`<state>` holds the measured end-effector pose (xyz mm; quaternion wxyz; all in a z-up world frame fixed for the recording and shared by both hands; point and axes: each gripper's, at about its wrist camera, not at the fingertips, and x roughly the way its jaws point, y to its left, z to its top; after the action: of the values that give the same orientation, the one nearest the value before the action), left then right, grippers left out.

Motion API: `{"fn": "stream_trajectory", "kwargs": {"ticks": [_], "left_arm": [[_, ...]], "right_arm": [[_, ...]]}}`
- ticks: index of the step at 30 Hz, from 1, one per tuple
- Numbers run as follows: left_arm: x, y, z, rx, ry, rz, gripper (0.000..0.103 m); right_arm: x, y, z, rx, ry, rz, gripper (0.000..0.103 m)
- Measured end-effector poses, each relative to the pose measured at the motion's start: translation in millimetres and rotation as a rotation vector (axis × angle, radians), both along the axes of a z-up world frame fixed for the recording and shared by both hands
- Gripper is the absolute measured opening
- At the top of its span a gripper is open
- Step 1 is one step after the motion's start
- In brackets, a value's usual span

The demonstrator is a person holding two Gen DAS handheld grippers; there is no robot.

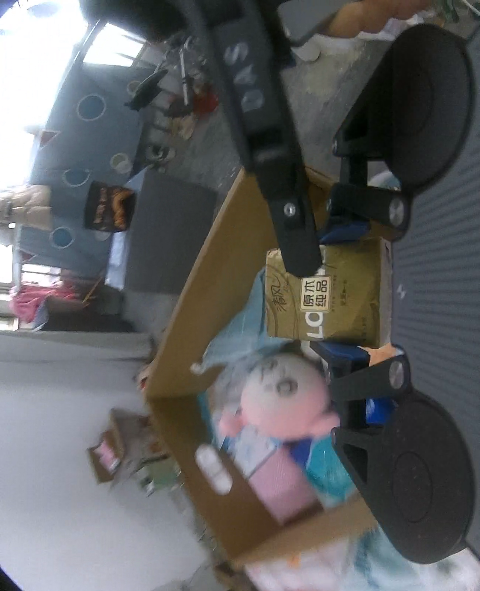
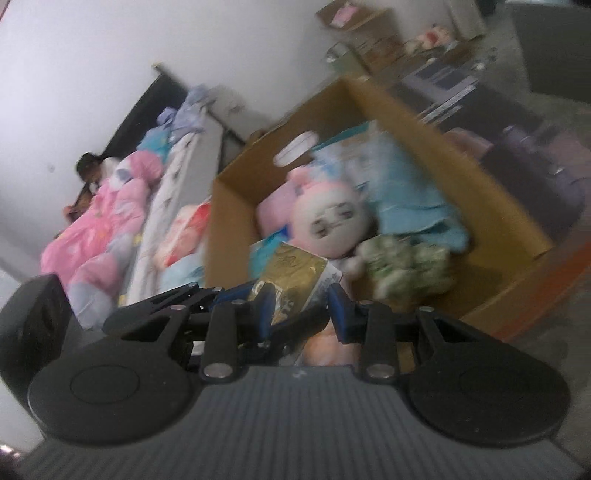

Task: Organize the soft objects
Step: 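Carry the gold tissue pack into the box and open the right gripper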

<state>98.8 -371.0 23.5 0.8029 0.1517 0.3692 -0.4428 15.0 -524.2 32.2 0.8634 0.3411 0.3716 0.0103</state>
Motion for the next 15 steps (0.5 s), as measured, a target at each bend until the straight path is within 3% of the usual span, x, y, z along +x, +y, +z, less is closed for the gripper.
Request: {"fn": "stream_trajectory", "kwargs": {"ticks": [4,8,13,15], "left_arm": [[21.0,-17.3,-25.8,0.037,0.126,-0.005,0.054],[34.9,-17.5,-36.5,0.032,0.192,0.027,0.058],[44.4,-12.6,-31.6,0.013,0.219,0.062,0.059],[44.4,-7.1,-23.5,-0.005,0.222,0.078,0.064]], "right_arm": [[-2.2,-19.8,-11.1,-0.075,-0.009,-0.035,0.031],[-5.6,-37.3,-20.6,-0.049,-0.019,-0.059,0.032],[-12.2,-50.7,-20.7,-0.017,-0.034,-0.079,0.032],[-16.4,-50.0,-17.2,-0.008,-0.051,-0.084,0.034]]}}
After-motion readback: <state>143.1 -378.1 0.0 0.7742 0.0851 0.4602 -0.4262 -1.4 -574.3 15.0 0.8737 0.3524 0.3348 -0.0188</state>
